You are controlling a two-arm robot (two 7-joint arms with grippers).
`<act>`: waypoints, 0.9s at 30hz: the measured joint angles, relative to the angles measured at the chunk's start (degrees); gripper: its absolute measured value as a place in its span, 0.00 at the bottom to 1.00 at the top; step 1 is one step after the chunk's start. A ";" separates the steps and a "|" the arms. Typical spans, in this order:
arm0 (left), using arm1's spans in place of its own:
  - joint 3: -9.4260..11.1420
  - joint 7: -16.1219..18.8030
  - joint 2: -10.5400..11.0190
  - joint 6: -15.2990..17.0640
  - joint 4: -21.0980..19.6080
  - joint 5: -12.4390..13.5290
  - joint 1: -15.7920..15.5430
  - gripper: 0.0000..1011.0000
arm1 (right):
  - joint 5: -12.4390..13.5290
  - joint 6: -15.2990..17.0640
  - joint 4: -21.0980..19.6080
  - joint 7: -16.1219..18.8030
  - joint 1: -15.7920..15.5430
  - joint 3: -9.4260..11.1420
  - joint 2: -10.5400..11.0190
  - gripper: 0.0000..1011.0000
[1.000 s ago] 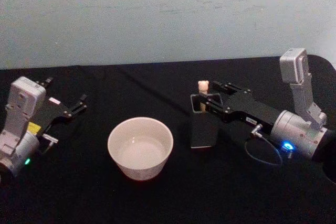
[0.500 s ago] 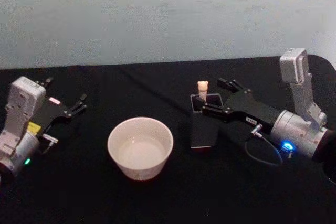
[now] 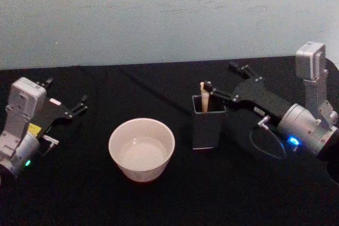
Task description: Pick up the stirring spoon with one hand, stir inside the cup, then place it back in its original position.
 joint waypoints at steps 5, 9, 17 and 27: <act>0.00 0.00 0.00 0.00 0.00 0.00 0.00 0.99 | -5.67 -4.70 -1.91 -9.49 -2.43 2.63 -2.49 0.99; 0.00 0.00 0.00 0.00 0.00 0.00 0.00 0.99 | -11.08 -6.13 -2.06 -18.34 -3.48 4.21 -5.16 0.99; 0.00 0.00 0.00 0.00 0.00 0.00 0.00 0.99 | -19.57 -1.95 1.85 -29.13 -3.26 4.87 -8.50 0.99; 0.00 0.00 0.00 0.00 0.00 0.00 0.00 0.99 | -22.36 1.93 9.09 -29.93 -3.31 4.81 -10.12 0.99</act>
